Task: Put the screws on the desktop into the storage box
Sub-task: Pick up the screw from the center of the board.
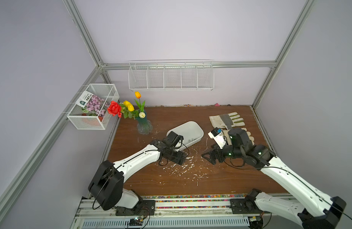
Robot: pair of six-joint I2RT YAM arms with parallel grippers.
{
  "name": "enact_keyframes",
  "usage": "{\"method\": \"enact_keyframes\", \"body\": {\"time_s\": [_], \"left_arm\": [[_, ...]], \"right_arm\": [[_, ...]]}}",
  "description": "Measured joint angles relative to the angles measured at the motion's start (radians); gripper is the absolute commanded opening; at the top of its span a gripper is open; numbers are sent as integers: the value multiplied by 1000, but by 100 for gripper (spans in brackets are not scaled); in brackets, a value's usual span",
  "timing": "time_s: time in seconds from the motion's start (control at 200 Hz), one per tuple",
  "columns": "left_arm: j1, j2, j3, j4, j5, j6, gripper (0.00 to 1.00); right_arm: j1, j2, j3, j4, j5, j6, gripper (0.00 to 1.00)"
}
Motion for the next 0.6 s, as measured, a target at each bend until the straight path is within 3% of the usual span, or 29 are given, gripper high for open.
{"method": "enact_keyframes", "body": {"time_s": [0.225, 0.6], "left_arm": [[-14, 80, 1, 31, -50, -23, 46], [-50, 146, 1, 126, -137, -34, 41]], "right_arm": [[0, -13, -10, 0, -21, 2, 97], [0, -13, -14, 0, -13, 5, 95]]}}
